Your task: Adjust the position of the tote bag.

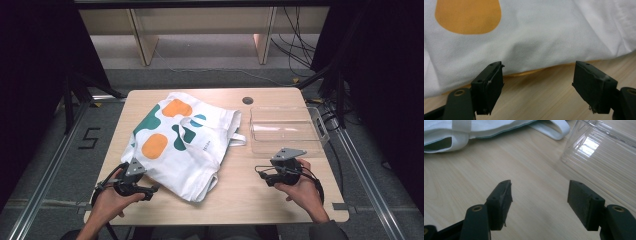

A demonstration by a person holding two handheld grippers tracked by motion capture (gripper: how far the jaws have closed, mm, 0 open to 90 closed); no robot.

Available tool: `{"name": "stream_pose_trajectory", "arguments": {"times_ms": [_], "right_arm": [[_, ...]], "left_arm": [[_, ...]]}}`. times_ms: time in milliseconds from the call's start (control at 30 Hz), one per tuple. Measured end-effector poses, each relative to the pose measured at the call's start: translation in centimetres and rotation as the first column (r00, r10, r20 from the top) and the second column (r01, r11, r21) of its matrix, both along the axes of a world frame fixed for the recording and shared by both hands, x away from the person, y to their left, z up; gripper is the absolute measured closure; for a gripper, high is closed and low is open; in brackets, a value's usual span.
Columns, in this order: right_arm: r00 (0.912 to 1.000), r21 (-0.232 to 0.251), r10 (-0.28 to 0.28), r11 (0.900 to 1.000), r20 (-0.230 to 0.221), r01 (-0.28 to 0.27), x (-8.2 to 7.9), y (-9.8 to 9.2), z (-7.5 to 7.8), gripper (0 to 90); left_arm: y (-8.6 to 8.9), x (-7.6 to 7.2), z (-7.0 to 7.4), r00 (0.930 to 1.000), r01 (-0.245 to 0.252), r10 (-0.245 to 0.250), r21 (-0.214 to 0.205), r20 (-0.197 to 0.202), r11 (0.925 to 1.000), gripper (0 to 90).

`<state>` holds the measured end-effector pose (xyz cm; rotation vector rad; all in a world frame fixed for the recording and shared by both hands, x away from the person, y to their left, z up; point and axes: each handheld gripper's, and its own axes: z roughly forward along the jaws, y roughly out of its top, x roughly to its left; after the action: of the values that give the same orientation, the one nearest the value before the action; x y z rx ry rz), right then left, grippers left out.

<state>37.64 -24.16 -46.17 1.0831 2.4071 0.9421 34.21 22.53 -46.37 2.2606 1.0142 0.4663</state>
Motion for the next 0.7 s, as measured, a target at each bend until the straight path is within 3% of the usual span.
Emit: {"name": "stream_pose_trajectory", "arguments": {"times_ms": [333, 400, 467, 633, 700], "right_arm": [[0.9999, 0.004, -0.007, 1.0000, -0.012, 0.007, 0.0, 0.1, 0.0, 36.5], [0.9999, 0.005, -0.005, 1.0000, -0.011, 0.005, 0.0, 0.1, 0.0, 36.5], [0.9999, 0.005, -0.005, 1.0000, -0.010, 0.005, 0.0, 0.1, 0.0, 36.5], [1.0000, -0.001, 0.000, 1.0000, 0.003, 0.000, 0.0, 0.1, 0.0, 36.4], [1.0000, 0.000, 0.000, 1.0000, 0.004, 0.000, 0.1, 0.1, 0.0, 36.4]], "left_arm": [[0.0, 0.0, -0.1, 1.0000, -0.002, 0.002, -0.007, 0.002, 1.0000, 23.4], [0.1, 0.1, 0.1, 1.0000, 0.004, -0.004, 0.011, 0.007, 0.9999, 23.2], [0.0, 0.0, 0.1, 1.0000, -0.001, 0.001, -0.005, 0.010, 1.0000, 23.0], [-1.1, 0.0, 0.9, 0.9977, 0.067, -0.067, -0.034, 0.015, 0.9972, 22.4], [-2.3, -0.2, 1.1, 0.9954, 0.094, -0.092, -0.069, 0.027, 0.9932, 22.4]]}}
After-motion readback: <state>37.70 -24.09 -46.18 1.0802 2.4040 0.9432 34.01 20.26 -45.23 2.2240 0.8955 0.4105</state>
